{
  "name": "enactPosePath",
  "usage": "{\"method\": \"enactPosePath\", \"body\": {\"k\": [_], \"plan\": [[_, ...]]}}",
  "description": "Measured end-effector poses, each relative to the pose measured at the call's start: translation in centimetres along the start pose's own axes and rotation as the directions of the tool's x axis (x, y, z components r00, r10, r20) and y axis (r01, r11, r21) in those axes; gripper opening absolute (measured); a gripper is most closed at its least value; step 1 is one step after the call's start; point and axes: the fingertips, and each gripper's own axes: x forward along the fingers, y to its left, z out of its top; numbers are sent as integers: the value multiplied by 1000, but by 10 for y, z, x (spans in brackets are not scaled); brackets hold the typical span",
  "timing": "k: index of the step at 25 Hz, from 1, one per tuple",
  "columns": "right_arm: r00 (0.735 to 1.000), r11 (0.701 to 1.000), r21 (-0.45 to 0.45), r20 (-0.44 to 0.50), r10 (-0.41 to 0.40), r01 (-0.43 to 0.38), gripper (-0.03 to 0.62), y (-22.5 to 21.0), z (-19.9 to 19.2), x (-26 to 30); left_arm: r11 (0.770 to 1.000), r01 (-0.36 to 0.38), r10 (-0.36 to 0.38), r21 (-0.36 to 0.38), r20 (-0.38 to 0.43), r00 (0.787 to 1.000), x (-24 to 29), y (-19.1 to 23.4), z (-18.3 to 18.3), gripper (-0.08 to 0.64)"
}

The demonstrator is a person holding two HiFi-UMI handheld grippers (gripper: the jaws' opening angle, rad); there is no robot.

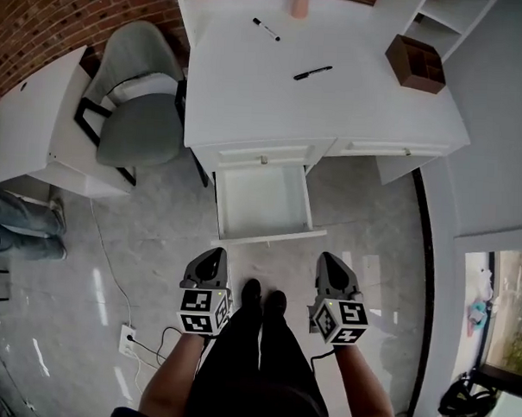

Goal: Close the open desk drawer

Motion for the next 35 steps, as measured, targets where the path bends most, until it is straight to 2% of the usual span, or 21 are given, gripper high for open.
{"method": "enactPosePath", "body": {"k": [13,21,28,35], "plan": [[985,994,-47,-145,89,-97,5,-26,-119,78,993,-94,88,-77,-86,992,65,14,-118,9],[981,993,-52,-172,93,-104,5,-44,-181,119,988,-123,112,-96,-111,987,108,18,-184,9],[976,993,-70,-202,82,-98,5,-54,-221,147,985,-138,126,-102,-113,986,134,24,-211,9],[975,993,-85,-212,63,-83,5,-57,-238,174,981,-155,145,-114,-96,985,152,34,-215,9]]}}
